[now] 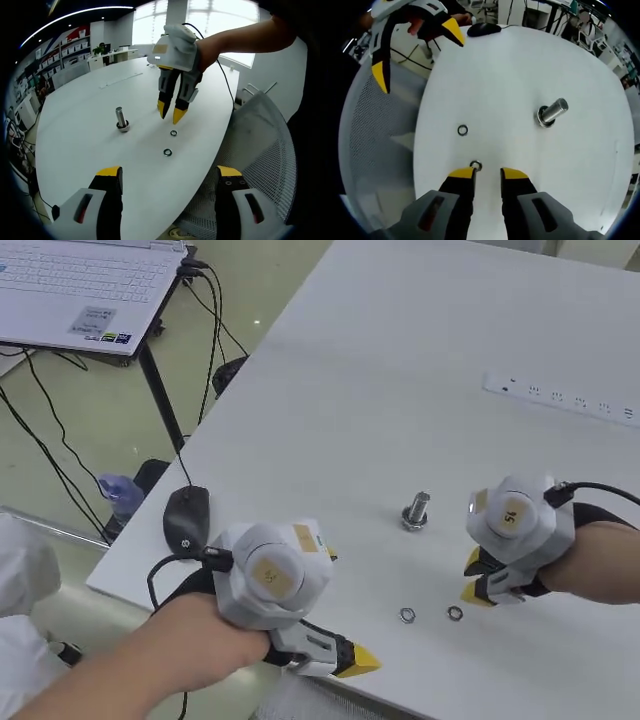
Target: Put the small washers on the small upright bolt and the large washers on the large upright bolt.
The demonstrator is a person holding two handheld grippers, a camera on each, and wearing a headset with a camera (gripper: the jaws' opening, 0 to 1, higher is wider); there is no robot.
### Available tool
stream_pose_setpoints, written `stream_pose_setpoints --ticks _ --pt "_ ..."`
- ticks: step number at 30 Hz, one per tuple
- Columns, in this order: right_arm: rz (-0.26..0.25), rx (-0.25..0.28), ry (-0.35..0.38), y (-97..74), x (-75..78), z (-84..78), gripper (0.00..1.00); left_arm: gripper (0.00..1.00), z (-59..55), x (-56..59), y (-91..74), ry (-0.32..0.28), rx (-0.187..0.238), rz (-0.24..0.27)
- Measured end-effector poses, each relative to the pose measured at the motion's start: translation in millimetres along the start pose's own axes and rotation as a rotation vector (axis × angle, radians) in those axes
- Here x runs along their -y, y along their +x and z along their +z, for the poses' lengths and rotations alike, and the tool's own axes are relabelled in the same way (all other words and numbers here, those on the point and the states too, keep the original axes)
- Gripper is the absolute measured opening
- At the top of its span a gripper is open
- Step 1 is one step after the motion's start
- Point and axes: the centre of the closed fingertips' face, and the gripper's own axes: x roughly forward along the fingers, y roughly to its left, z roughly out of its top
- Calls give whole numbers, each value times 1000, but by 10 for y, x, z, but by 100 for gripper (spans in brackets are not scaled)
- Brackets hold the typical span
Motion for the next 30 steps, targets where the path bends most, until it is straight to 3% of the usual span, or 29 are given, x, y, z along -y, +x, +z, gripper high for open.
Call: stream_pose_setpoints --ticks 10,17,30 --pt "5 9 10 136 -165 -47 21 74 36 6 -5 3 9 0" --pt "-16 18 42 243 -155 -70 23 74 -29 20 -13 1 -5 -3" --pt "-28 17 46 289 -149 -77 22 71 -4 -7 16 -7 1 -10"
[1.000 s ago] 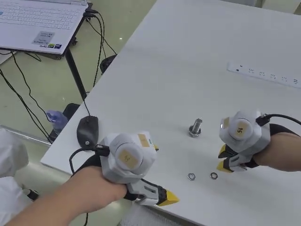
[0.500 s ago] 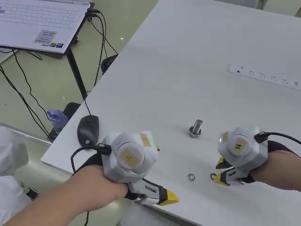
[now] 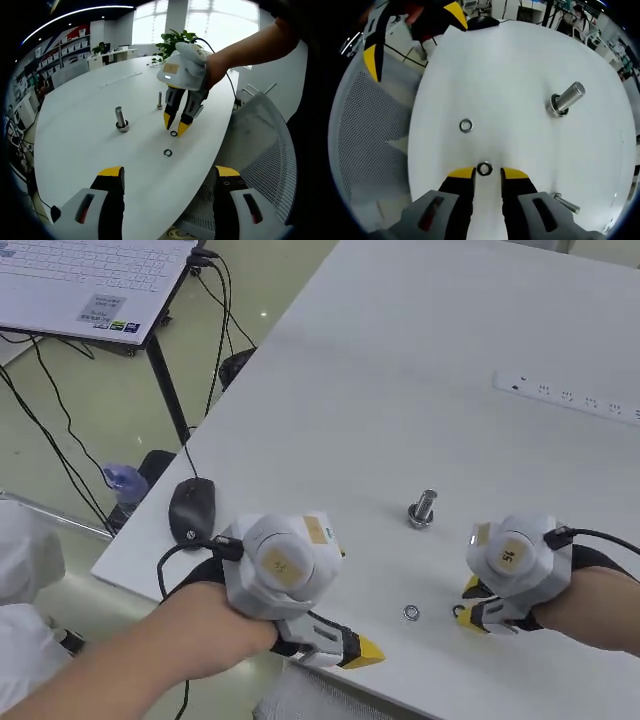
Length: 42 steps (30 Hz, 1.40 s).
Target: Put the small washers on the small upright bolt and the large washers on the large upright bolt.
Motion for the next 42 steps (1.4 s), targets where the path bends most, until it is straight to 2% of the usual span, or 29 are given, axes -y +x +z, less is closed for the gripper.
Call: stream_pose_setpoints --ticks 4,7,14,21,27,35,37,42 --pt "-27 -15 -30 6 -12 -2 21 70 -5 -4 1 -5 1 0" --pt "-31 -31 2 0 -16 -7 20 70 -4 -6 -1 -6 2 -1" --pt "-50 -68 -24 16 -59 -3 15 68 -3 -8 5 -11 4 0" --pt "-41 -71 14 6 -21 -11 14 67 31 -17 -1 -11 13 7" --pt "-40 -104 14 13 -22 -15 12 66 43 -1 12 -11 19 7" --pt "-38 -61 85 -1 -13 -18 12 66 58 21 -3 -4 15 4" --pt "-18 -50 108 -8 -32 -20 12 66 62 18 -5 2 12 4" --pt "-29 -49 108 -103 3 -51 12 66 71 4 -15 2 12 9"
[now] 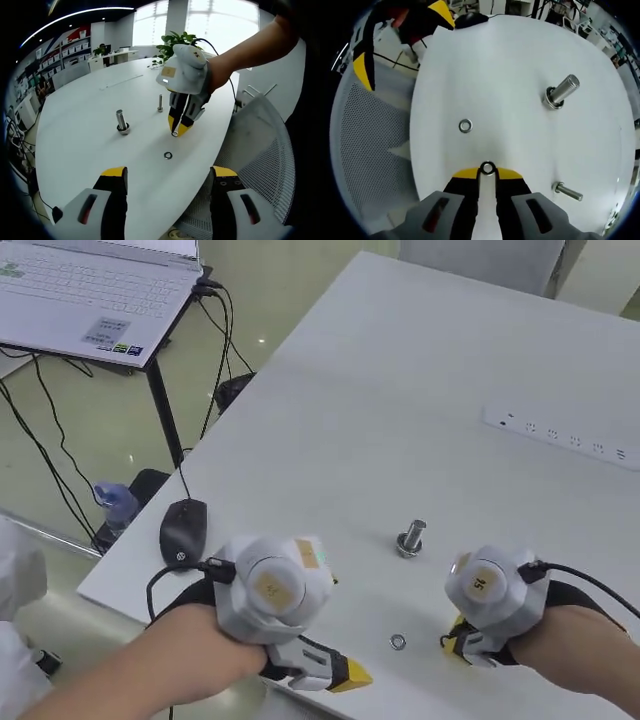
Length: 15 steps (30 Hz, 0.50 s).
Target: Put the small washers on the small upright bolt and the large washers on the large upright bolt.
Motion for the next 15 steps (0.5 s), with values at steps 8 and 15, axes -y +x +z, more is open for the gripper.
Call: stream_pose_setpoints --ticks 8,15 --pt "-41 -8 54 -271 254 -249 12 67 -10 12 23 2 -6 -4" --pt "-71 -8 108 -514 491 -486 12 72 56 -24 65 11 19 11"
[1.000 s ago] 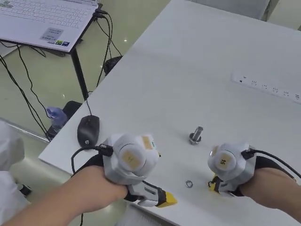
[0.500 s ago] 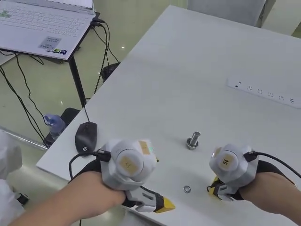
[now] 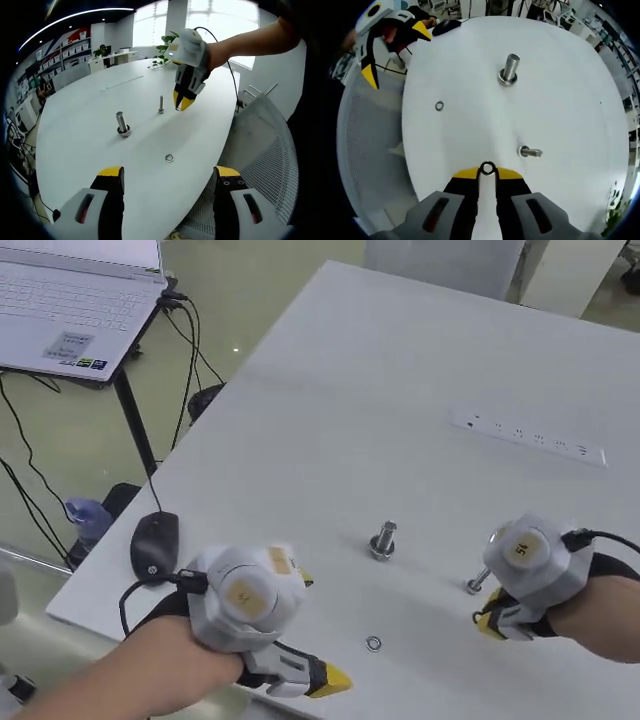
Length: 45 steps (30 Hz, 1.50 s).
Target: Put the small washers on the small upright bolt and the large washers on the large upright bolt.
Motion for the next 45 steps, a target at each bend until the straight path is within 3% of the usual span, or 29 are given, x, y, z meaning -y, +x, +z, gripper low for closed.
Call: stream_pose_setpoints --ticks 7,15,30,45 --pt "-33 6 28 -144 268 -65 12 73 -5 -7 30 -5 -4 -3" --pt "-45 45 56 -251 491 79 12 83 36 -50 37 -10 15 15" --pt "-21 55 48 -227 398 259 12 86 -10 -83 77 -16 -3 2" --pt "-6 27 30 -119 416 274 12 82 -70 -100 98 -29 -20 -10"
